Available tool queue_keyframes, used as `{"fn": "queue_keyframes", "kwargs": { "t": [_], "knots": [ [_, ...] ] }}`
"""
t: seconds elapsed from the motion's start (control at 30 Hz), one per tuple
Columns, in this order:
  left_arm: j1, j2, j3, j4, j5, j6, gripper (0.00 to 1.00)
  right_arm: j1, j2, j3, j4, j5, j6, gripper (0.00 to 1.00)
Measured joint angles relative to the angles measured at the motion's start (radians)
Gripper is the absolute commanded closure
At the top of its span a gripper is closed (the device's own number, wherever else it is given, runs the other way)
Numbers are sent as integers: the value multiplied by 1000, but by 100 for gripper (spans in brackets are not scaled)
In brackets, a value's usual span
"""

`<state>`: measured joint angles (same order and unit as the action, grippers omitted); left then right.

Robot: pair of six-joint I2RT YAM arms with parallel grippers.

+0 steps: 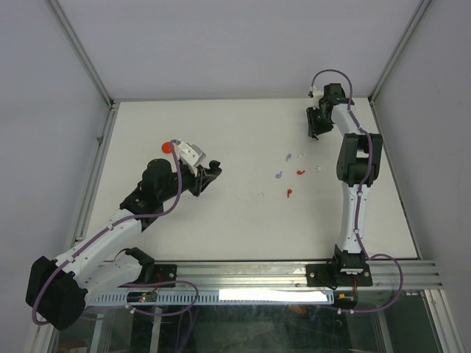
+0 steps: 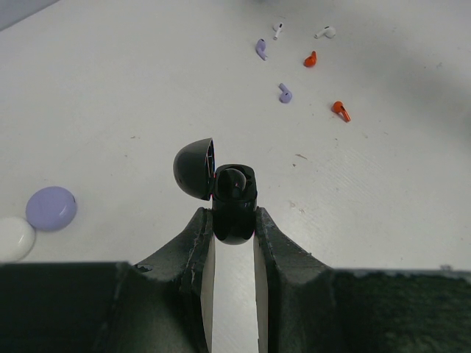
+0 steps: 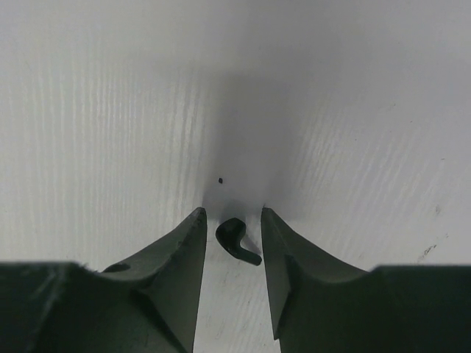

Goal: Insert the wireless bluetooth earbuds into the charging case
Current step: Pick up the earbud from the center of the board.

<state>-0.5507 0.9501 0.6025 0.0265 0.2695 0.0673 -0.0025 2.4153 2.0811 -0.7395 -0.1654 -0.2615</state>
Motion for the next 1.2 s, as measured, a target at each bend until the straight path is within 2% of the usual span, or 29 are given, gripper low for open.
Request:
{"fn": "queue_keyframes", "kwargs": {
  "t": [0.5,0.7,0.93,1.03,1.2],
  "knots": [
    [0,0,0,0,2,0,100,35,-8,-11,-22,77,-19,65],
    [0,0,0,0,2,-1,100,45,-10,-9,-46,97,-22,72],
    [0,0,0,1,2,-2,100,54,-17,-11,-75,122,-21,84],
    [0,-1,0,7,2,-9,100,60,-46,-55,-77,129,-10,88],
    [0,-19,-4,47,2,-38,100,79,-122,-169,-82,128,33,89]
  ]
}}
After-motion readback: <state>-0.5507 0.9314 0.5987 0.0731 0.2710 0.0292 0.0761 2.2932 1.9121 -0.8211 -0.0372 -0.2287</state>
